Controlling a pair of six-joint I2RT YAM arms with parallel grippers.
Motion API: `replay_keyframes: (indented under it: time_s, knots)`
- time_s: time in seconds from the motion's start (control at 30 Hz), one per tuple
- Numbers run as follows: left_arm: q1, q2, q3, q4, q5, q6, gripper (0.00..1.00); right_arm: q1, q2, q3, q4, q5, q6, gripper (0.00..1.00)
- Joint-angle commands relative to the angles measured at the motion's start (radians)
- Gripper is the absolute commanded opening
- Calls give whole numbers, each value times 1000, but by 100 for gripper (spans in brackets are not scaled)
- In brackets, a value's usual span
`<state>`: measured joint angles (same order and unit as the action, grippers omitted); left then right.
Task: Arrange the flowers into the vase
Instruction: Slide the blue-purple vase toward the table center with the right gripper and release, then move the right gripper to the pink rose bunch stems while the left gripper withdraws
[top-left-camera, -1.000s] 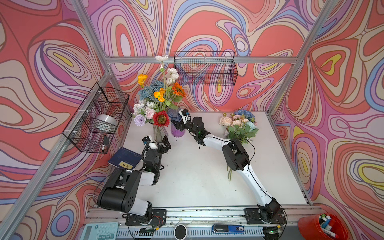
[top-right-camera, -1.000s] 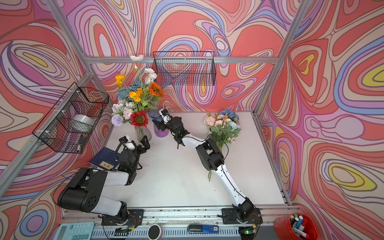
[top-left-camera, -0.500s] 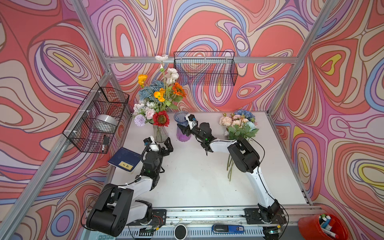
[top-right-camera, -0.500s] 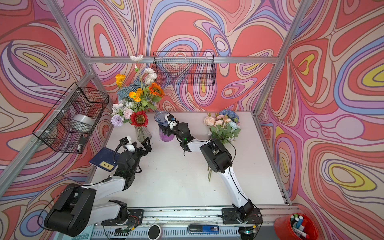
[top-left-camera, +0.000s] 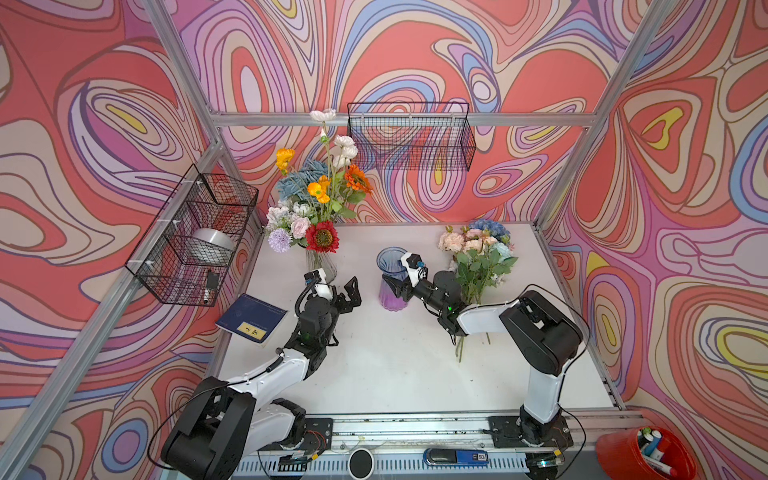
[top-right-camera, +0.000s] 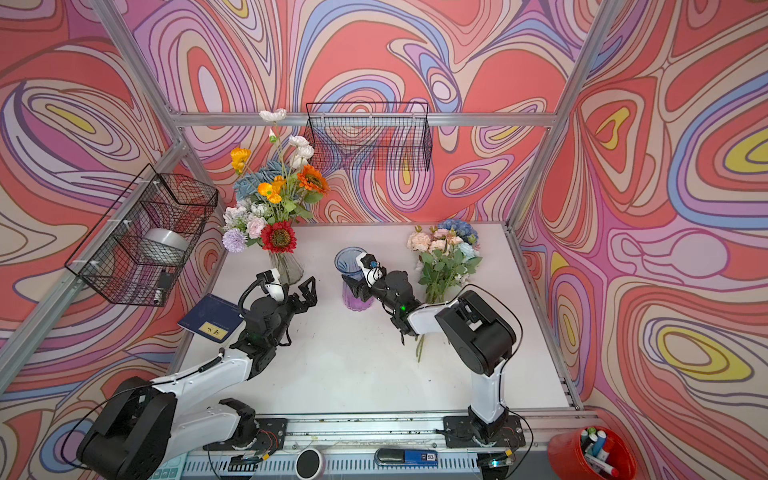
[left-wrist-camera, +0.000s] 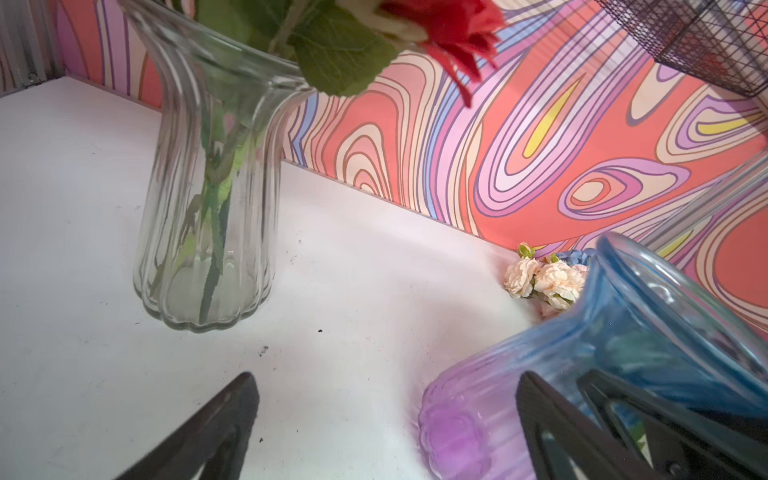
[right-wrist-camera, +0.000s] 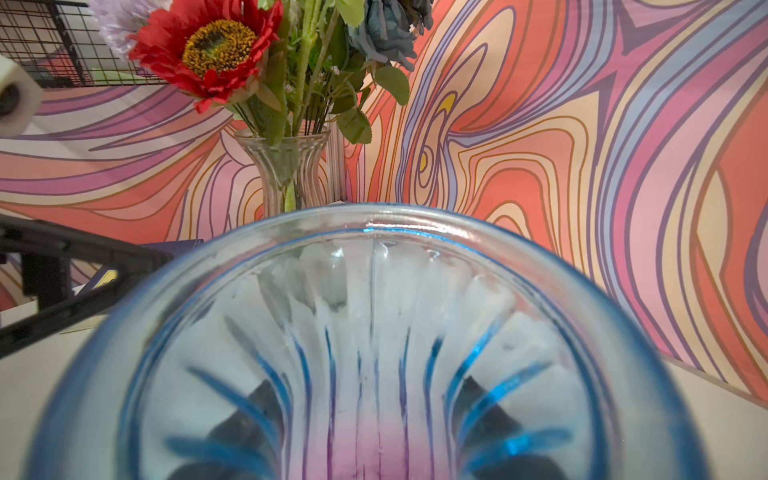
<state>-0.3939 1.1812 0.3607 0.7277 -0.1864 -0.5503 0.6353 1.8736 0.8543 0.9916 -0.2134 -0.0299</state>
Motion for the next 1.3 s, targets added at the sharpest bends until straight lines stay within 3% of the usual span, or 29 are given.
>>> replay_keyframes:
  time_s: [0.0,0.03,0.2,0.3,0.4,0.6,0.8,0.93,1.03,1.17,1.27]
  knots:
    - [-3,-7,22,-65,0,-44,100,1,-54,-59,-39,-8,43,94]
    - [-4,-15,32,-89,8,-60,100,1,-71,-76,-47,-4,52,98]
    - [-2,-62,25,-146,-23,-190,100,1,-208,-150,-187,8,90,98]
    - [7,-121,3,-246,-60,-342,100,1,-311,-209,-293,18,119,98]
    - [42,-166,-40,-147,74,-251,100,1,-429,-233,-486,68,167,99]
    - [34,-176,197,-587,152,-146,100,-28,-573,-94,-1048,219,298,98]
    - [-24,-84,397,-875,149,-105,100,-87,-627,10,-1331,354,440,98]
    - [-26,-9,521,-1093,94,-193,100,-182,-649,41,-1443,323,499,98]
    - [-26,27,576,-1202,53,-280,100,-272,-649,55,-1518,310,562,94]
    - [-39,37,595,-1246,131,-195,100,-372,-647,49,-1544,225,575,87]
    - [-41,-11,560,-1173,198,-89,100,-386,-649,50,-1529,212,585,66]
